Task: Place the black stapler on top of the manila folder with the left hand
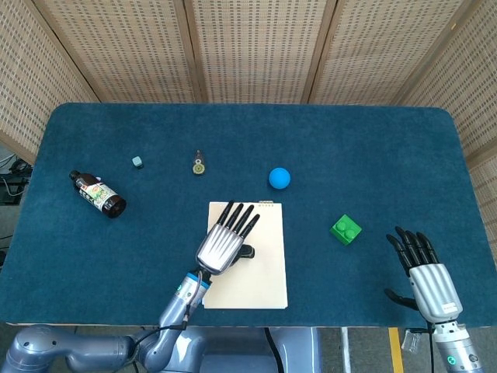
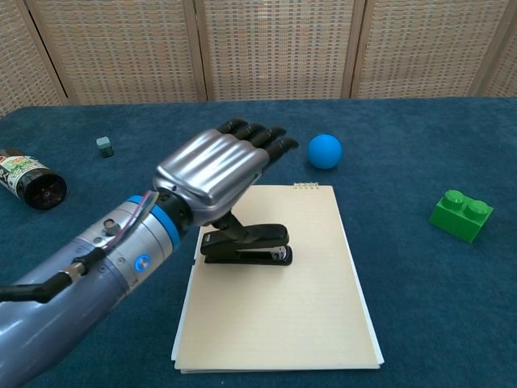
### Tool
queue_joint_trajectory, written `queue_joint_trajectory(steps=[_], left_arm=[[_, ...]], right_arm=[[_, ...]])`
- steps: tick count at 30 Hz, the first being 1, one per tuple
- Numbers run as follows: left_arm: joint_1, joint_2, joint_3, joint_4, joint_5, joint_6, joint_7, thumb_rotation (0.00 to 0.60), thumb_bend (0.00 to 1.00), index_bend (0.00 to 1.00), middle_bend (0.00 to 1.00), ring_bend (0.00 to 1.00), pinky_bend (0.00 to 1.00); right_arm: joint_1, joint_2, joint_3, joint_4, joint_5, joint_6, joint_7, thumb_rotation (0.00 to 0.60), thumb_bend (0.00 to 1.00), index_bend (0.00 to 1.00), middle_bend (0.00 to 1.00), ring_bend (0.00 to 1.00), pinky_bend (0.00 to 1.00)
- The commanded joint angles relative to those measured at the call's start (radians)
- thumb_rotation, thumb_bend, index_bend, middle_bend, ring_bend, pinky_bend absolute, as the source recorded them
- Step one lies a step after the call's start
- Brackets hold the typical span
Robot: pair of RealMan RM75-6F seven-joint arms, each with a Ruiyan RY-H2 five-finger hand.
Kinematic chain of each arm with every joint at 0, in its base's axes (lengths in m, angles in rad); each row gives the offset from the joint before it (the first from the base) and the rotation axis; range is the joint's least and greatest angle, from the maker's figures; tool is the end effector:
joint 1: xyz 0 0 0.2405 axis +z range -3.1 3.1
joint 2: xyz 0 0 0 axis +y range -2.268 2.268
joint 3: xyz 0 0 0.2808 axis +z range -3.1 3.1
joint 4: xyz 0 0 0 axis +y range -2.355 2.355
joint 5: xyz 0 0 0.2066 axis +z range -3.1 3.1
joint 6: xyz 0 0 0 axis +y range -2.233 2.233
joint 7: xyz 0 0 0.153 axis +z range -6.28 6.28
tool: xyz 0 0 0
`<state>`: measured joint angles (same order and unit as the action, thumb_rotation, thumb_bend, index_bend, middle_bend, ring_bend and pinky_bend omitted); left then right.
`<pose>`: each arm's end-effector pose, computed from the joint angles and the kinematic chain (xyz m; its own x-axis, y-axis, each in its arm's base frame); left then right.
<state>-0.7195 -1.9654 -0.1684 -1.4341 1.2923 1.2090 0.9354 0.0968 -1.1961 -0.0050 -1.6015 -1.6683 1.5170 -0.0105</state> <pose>-0.0639 0.2927 -0.1050 0.6206 -0.0898 0.7789 0.6385 -0.5187 -0.5686 -0.3040 -0.1812 0.1353 0.3553 -0.0232 0.9345 -0.9197 -0.1876 0.3450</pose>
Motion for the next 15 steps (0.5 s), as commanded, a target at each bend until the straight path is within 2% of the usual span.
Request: queue_joint_trajectory(steps=[1, 7, 11, 15], left_arm=[[0.048, 0.086, 0.032, -0.087, 0.057, 0.067, -0.045, 0.600, 0.26, 0.01, 0.00, 0.00, 0.00], [0.140, 0.215, 0.096, -0.185, 0.121, 0.182, -0.110, 0.600, 0.23, 0.01, 0.00, 0.00, 0.00], [0.236, 0.347, 0.167, -0.243, 0.165, 0.283, -0.189, 0.600, 0.22, 0.00, 0.00, 0.00, 0.00], [0.319, 0.444, 0.228, -0.253, 0.199, 0.366, -0.271, 0.600, 0.22, 0.00, 0.00, 0.00, 0.00]], right_arm=[[0.000, -0.002, 0.000, 0.002, -0.001, 0.000, -0.004, 0.600, 0.13, 0.09, 0.00, 0.00, 0.00], [-0.001, -0.007, 0.001, 0.003, -0.002, 0.003, -0.016, 0.600, 0.13, 0.08, 0.00, 0.00, 0.00], [-0.004, -0.012, 0.002, 0.003, -0.002, 0.007, -0.035, 0.600, 0.13, 0.08, 0.00, 0.00, 0.00], [-0.005, -0.017, 0.003, 0.001, -0.003, 0.009, -0.053, 0.600, 0.13, 0.08, 0.00, 0.00, 0.00]])
